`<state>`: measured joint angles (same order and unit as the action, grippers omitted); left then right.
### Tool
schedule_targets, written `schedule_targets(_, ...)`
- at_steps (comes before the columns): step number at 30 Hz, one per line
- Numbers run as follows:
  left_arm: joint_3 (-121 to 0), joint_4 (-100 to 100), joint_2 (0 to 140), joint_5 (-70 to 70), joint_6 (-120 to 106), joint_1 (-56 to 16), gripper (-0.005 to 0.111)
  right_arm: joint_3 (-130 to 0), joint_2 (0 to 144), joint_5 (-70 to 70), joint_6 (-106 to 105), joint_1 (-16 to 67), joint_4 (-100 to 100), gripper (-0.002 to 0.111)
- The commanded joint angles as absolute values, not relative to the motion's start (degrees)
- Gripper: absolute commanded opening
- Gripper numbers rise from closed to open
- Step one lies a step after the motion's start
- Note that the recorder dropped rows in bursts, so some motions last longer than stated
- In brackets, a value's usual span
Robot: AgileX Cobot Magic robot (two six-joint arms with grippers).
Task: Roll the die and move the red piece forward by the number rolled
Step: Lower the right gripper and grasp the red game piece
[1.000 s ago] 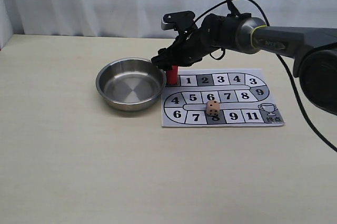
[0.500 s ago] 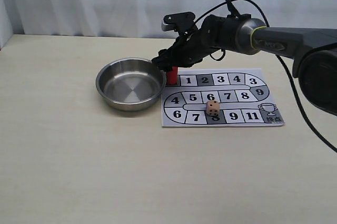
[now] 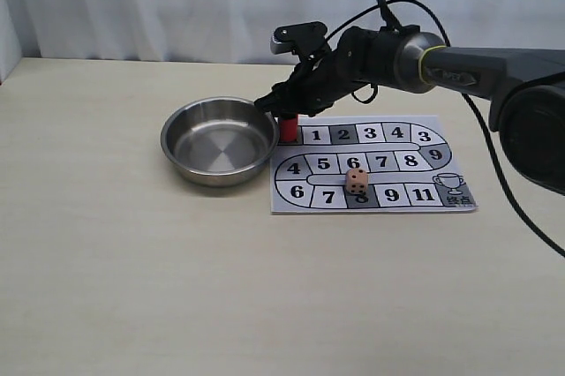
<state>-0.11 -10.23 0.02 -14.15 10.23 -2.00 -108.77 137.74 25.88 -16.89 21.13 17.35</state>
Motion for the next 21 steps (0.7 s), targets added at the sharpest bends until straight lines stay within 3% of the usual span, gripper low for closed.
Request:
schedule_targets(1, 0.0, -10.0, 0.0, -13.4, 10.4, -2.0, 0.000, -109.2, 137.8, 25.4, -17.2, 20.8, 17.1, 0.042)
schedule_targets(15, 0.0, -10.0, 0.0, -13.4, 10.4, -2.0, 0.000, -109.2, 137.8, 25.6, -17.2, 20.8, 17.1, 0.042)
schedule_targets(21, 0.0, -10.0, 0.0, -13.4, 10.4, -2.0, 0.000, -109.2, 137.8, 26.6, -17.2, 20.8, 17.1, 0.052)
